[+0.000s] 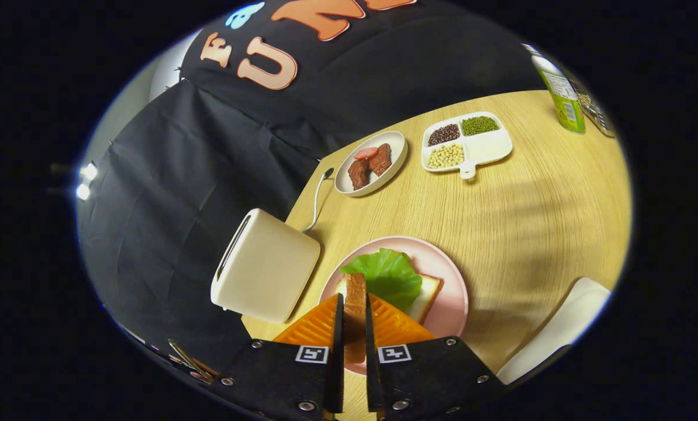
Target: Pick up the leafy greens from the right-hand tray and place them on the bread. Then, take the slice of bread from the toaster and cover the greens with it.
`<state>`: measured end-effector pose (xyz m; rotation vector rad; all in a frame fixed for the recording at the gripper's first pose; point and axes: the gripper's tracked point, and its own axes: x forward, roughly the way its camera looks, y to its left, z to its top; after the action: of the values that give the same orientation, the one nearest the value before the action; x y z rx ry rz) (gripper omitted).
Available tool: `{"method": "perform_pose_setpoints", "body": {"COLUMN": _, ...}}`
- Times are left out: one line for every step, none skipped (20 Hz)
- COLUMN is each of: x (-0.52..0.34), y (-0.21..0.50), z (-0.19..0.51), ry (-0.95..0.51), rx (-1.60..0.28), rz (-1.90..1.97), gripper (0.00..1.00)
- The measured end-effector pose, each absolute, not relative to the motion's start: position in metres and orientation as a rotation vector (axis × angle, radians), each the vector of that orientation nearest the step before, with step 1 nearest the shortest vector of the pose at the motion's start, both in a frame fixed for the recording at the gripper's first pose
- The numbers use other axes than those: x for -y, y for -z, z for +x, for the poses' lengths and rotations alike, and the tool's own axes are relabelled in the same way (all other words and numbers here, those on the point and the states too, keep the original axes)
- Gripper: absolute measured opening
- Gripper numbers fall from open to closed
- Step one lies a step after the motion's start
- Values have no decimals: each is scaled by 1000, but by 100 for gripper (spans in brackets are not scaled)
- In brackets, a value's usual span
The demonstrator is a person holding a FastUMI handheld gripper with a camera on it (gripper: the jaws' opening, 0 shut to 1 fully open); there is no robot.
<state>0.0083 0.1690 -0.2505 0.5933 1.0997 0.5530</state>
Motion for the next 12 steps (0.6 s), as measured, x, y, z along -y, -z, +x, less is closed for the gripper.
{"method": "perform_pose_setpoints", "body": {"x": -168, "y": 252, "z": 8, "ry": -549, "rx": -1097, "rz": 575, "gripper": 16}}
{"method": "perform_pose_setpoints", "body": {"x": -167, "y": 253, "z": 8, "ry": -547, "rx": -1094, "rz": 559, "gripper": 18}}
{"method": "perform_pose_setpoints", "body": {"x": -166, "y": 253, "z": 6, "ry": -547, "rx": -1091, "rz": 545, "gripper": 19}}
{"method": "perform_pose_setpoints", "body": {"x": -164, "y": 253, "z": 6, "ry": -544, "rx": -1087, "rz": 528, "gripper": 20}}
{"method": "perform_pose_setpoints", "body": {"x": -162, "y": 253, "z": 7, "ry": -537, "rx": -1078, "rz": 504, "gripper": 22}}
{"method": "perform_pose_setpoints", "body": {"x": -158, "y": 254, "z": 7, "ry": -526, "rx": -1068, "rz": 475, "gripper": 26}}
{"method": "perform_pose_setpoints", "body": {"x": -155, "y": 254, "z": 8, "ry": -517, "rx": -1052, "rz": 443, "gripper": 29}}
{"method": "perform_pose_setpoints", "body": {"x": -152, "y": 253, "z": 10, "ry": -507, "rx": -1037, "rz": 414, "gripper": 37}}
{"method": "perform_pose_setpoints", "body": {"x": -149, "y": 251, "z": 11, "ry": -502, "rx": -1019, "rz": 389, "gripper": 41}}
{"method": "perform_pose_setpoints", "body": {"x": -148, "y": 247, "z": 13, "ry": -496, "rx": -996, "rz": 370, "gripper": 49}}
{"method": "perform_pose_setpoints", "body": {"x": -144, "y": 244, "z": 16, "ry": -485, "rx": -972, "rz": 345, "gripper": 55}}
{"method": "perform_pose_setpoints", "body": {"x": -140, "y": 238, "z": 17, "ry": -468, "rx": -942, "rz": 314, "gripper": 62}}
